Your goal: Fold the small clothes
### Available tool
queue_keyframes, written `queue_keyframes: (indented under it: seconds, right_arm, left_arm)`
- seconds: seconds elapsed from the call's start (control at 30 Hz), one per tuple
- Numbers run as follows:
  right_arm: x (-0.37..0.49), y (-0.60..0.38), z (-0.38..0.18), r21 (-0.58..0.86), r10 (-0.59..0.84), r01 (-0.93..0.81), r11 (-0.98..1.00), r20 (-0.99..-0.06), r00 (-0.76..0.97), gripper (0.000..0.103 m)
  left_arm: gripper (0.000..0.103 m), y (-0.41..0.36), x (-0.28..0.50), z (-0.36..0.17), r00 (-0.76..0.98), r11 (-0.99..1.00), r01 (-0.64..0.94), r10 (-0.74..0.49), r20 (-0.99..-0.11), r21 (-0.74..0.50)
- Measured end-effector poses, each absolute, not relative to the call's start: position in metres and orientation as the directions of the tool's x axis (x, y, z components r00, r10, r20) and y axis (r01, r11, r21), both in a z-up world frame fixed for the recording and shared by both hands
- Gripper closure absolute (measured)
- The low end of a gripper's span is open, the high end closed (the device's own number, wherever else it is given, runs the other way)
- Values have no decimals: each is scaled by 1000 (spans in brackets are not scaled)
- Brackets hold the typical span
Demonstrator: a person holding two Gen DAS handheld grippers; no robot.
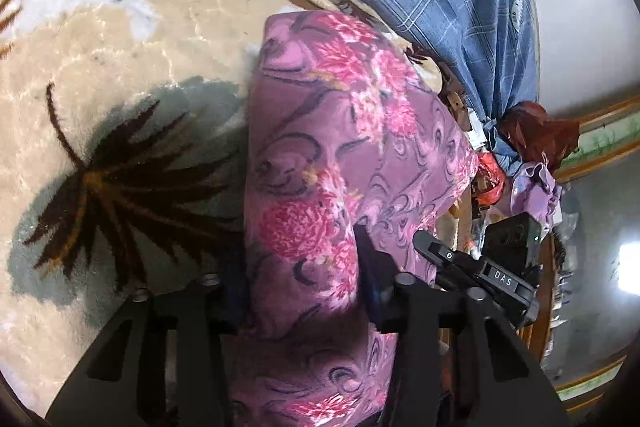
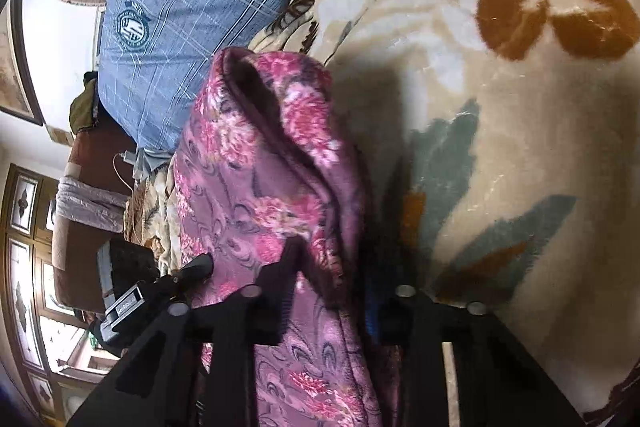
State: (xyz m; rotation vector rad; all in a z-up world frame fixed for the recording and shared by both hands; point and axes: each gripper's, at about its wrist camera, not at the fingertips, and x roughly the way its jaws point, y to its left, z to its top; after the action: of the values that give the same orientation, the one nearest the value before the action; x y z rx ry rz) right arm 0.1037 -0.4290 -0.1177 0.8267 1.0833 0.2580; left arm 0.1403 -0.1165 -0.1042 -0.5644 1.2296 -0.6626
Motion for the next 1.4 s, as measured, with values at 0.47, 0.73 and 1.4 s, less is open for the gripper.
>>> queue_keyframes:
  seconds: [0.47, 0.73, 1.4]
  right_arm:
    - [95, -360, -56, 743, 657, -60, 667, -548, 518, 88]
    - [135, -293, -31, 789, 717, -103, 606, -486, 500, 88]
    - [298, -289, -144, 773, 665, 102, 626, -598, 447, 73]
  left_arm:
    - [73, -12, 99, -32, 373, 619, 168, -760, -532, -767]
    - [73, 43, 148, 6, 425, 653, 195, -728, -537, -731]
    - [50, 48, 300, -90, 332, 760, 80, -631, -702, -645]
